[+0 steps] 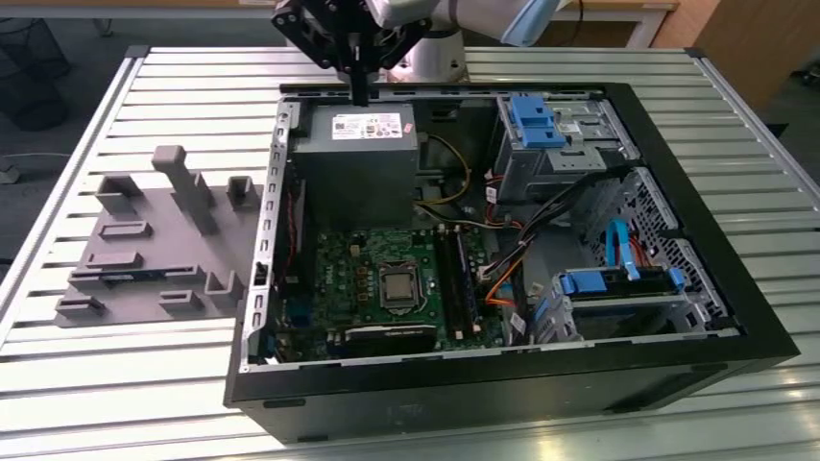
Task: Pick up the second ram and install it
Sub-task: 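Reach for the second ram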
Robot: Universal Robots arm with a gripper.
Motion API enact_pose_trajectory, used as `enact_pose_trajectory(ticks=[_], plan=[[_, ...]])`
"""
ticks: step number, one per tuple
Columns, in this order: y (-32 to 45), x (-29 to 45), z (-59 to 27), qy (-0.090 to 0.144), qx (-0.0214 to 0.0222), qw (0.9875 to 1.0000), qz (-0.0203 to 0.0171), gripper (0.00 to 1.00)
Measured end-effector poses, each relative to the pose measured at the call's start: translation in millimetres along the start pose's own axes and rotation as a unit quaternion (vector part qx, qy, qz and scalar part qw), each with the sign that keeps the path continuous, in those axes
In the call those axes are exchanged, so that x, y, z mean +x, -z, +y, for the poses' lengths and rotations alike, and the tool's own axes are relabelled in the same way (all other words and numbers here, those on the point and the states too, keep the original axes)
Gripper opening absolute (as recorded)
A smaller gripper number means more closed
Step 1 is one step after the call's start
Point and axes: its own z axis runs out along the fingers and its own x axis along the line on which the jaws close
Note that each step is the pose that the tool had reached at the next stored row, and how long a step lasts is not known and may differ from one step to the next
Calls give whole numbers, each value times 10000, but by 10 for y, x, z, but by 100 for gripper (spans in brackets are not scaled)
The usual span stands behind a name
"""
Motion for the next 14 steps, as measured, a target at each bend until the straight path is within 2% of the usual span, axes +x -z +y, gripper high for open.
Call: enact_pose_trajectory(ticks=[14], plan=[[1,46,-4,0,0,10000,0,11]])
